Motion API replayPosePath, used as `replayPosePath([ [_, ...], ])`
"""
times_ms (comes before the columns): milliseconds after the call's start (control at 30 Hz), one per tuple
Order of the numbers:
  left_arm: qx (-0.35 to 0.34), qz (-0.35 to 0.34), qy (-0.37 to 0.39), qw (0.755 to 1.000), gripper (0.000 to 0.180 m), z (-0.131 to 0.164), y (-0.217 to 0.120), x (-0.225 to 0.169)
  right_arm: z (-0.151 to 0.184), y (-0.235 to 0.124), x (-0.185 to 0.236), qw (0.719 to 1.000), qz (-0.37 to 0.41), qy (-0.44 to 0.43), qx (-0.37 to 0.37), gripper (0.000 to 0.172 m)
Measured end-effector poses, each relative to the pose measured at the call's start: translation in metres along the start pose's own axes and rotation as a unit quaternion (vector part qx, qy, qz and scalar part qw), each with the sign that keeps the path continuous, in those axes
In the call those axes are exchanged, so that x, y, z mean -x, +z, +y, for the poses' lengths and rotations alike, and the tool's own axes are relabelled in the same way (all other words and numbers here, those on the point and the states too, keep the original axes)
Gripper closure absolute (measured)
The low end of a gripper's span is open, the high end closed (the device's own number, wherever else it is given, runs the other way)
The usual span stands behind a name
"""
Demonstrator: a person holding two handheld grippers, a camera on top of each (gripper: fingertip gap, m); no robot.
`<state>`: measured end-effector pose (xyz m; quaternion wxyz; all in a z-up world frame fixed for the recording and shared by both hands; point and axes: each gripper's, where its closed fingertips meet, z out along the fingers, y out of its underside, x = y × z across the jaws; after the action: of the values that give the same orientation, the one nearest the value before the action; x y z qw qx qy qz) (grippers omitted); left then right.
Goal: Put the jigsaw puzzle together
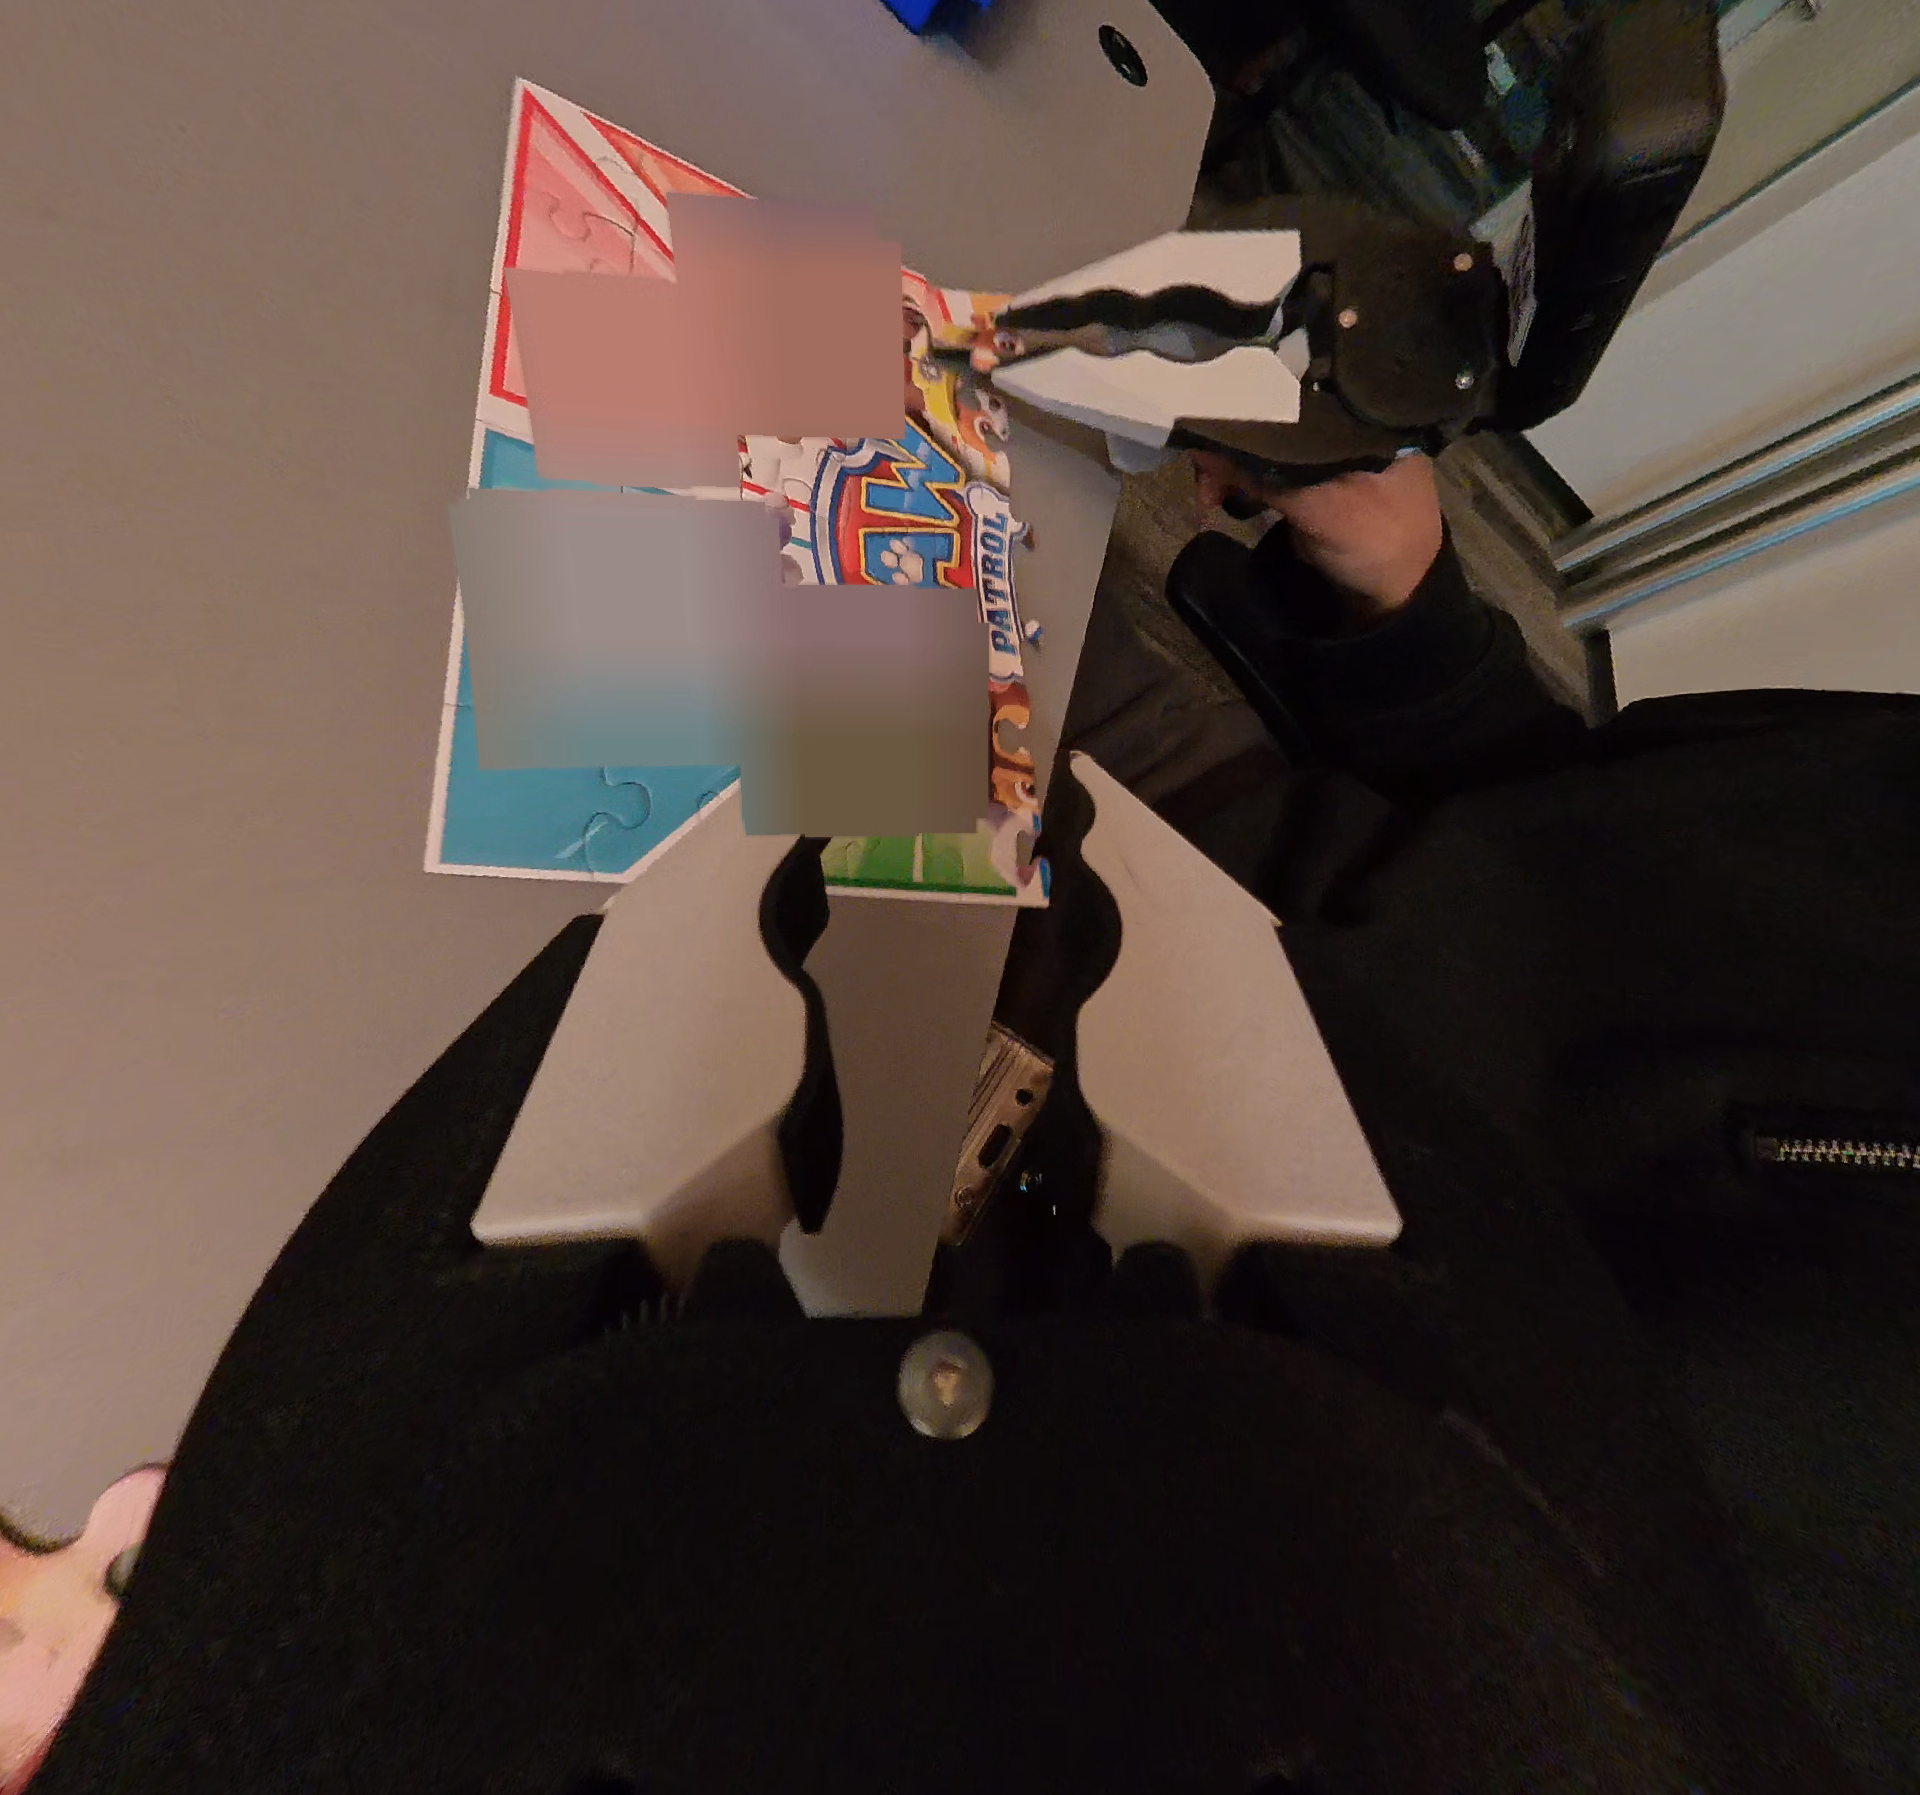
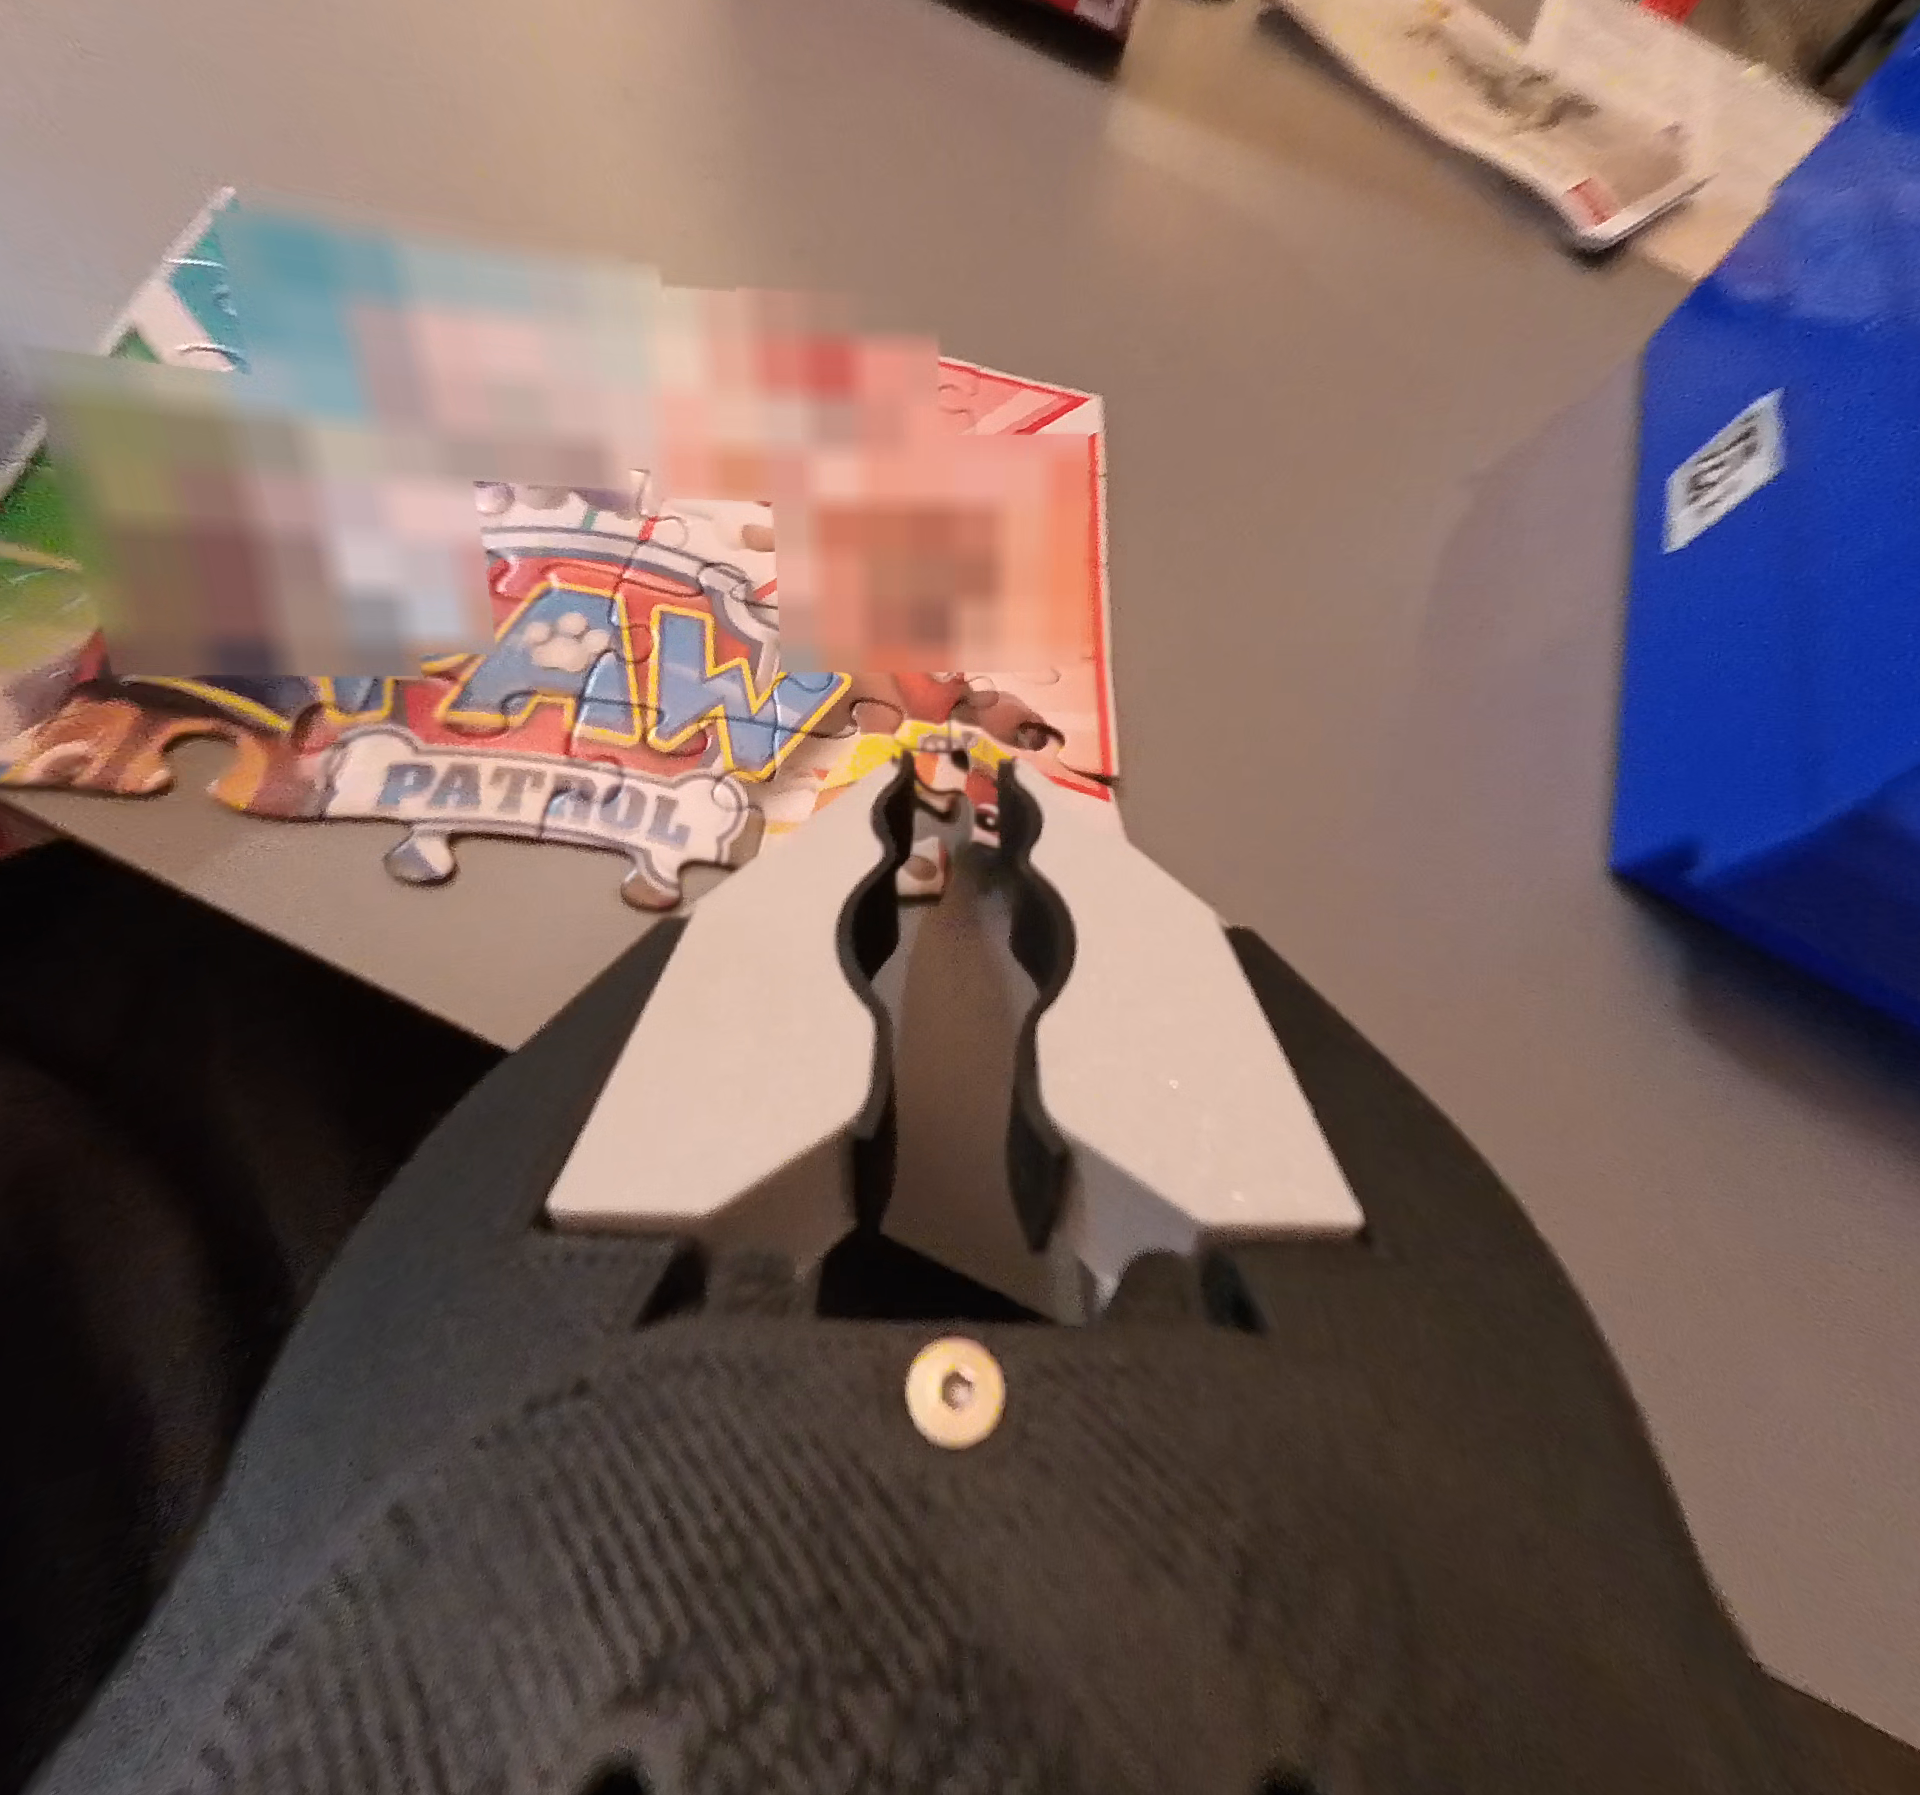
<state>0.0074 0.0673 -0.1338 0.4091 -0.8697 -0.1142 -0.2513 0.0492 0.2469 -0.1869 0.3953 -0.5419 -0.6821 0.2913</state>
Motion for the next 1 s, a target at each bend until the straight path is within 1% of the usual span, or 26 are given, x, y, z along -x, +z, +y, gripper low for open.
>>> replayPosePath([
  [133, 0.012, 0.01, 0.008, 1.0, 0.141, 0.002, 0.01, -0.007, -0.008, -0.003, -0.021, 0.997, 0.058, -0.058, -0.015, 0.161],
  [200, 0.018, 0.017, 0.012, 1.0, 0.141, 0.004, 0.015, -0.012, -0.01, -0.002, -0.03, 0.993, 0.074, -0.083, -0.023, 0.161],
  [267, 0.024, 0.021, 0.016, 0.999, 0.14, 0.005, 0.02, -0.015, -0.007, 0.0, -0.039, 0.991, 0.079, -0.102, -0.021, 0.158],
  [333, 0.029, 0.023, 0.02, 0.999, 0.14, 0.006, 0.023, -0.018, -0.004, 0.002, -0.042, 0.991, 0.068, -0.11, -0.02, 0.151],
  [400, 0.03, 0.025, 0.022, 0.999, 0.14, 0.006, 0.025, -0.021, -0.009, -0.004, -0.038, 0.995, 0.031, -0.087, -0.045, 0.144],
  [433, 0.029, 0.026, 0.024, 0.999, 0.14, 0.006, 0.026, -0.022, -0.012, -0.007, -0.035, 0.996, 0.008, -0.059, -0.063, 0.143],
  [467, 0.027, 0.027, 0.025, 0.999, 0.14, 0.005, 0.026, -0.023, -0.014, -0.011, -0.031, 0.997, -0.02, -0.026, -0.077, 0.136],
  [533, 0.026, 0.031, 0.026, 0.999, 0.141, 0.004, 0.028, -0.024, -0.012, -0.013, -0.026, 0.994, -0.065, 0.031, -0.083, 0.118],
  [633, 0.03, 0.037, 0.024, 0.999, 0.141, 0.006, 0.031, -0.026, 0.004, -0.003, -0.021, 0.994, -0.084, 0.051, -0.042, 0.099],
  [700, 0.033, 0.038, 0.025, 0.998, 0.14, 0.007, 0.032, -0.027, 0.016, 0.006, -0.02, 0.996, -0.073, 0.041, -0.004, 0.094],
  [733, 0.034, 0.038, 0.026, 0.998, 0.14, 0.007, 0.033, -0.027, 0.016, 0.008, -0.021, 0.997, -0.07, 0.042, -0.001, 0.093],
  [833, 0.032, 0.039, 0.03, 0.998, 0.141, 0.006, 0.032, -0.029, 0.018, 0.012, -0.023, 0.996, -0.067, 0.057, 0.015, 0.102],
  [900, 0.028, 0.041, 0.029, 0.998, 0.141, 0.005, 0.031, -0.029, 0.021, 0.014, -0.026, 0.993, -0.075, 0.088, 0.028, 0.103],
  [933, 0.028, 0.042, 0.028, 0.998, 0.141, 0.005, 0.031, -0.029, 0.021, 0.014, -0.028, 0.992, -0.076, 0.1, 0.032, 0.108],
  [1000, 0.027, 0.042, 0.027, 0.998, 0.141, 0.005, 0.031, -0.029, 0.022, 0.014, -0.029, 0.988, -0.089, 0.117, 0.046, 0.112],
])
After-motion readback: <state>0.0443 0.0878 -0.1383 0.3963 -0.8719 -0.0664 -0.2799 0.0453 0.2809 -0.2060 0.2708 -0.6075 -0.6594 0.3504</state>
